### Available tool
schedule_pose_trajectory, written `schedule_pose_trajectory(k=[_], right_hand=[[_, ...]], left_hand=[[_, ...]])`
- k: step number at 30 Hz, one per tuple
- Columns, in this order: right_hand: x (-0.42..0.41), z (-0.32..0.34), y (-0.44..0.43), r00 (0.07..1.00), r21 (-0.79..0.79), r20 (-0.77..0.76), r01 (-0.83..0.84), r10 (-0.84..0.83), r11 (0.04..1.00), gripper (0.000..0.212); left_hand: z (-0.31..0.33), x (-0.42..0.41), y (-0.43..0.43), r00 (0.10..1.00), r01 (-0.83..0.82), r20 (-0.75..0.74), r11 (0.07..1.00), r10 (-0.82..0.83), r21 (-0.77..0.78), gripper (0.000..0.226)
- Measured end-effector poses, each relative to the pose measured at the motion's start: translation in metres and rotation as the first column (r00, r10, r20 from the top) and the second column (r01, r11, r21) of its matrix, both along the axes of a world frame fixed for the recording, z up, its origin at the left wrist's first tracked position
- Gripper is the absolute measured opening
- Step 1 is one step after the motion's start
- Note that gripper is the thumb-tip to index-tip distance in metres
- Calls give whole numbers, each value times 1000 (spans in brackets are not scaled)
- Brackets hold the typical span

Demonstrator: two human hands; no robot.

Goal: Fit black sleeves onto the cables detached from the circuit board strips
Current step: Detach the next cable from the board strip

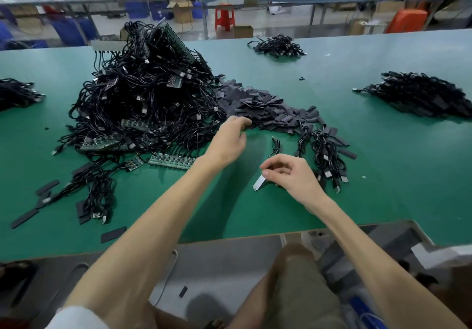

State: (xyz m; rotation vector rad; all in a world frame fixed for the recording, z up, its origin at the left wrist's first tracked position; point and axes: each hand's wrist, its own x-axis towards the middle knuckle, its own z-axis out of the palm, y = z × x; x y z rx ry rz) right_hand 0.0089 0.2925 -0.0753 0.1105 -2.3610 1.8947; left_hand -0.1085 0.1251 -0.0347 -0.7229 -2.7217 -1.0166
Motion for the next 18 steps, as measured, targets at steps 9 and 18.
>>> schedule_pose_trajectory(k=[9,18], right_hand=[[-5,-2,0,1000,37,10,3,-3,999,10],[-8,-3,-1,1000,51,16,3,-4,999,9]], left_hand=[[-11,-56,39,1000,2,-1,823,-3,-568,87],[-14,-71,39,999,-29,-41,800,5,-600,62]])
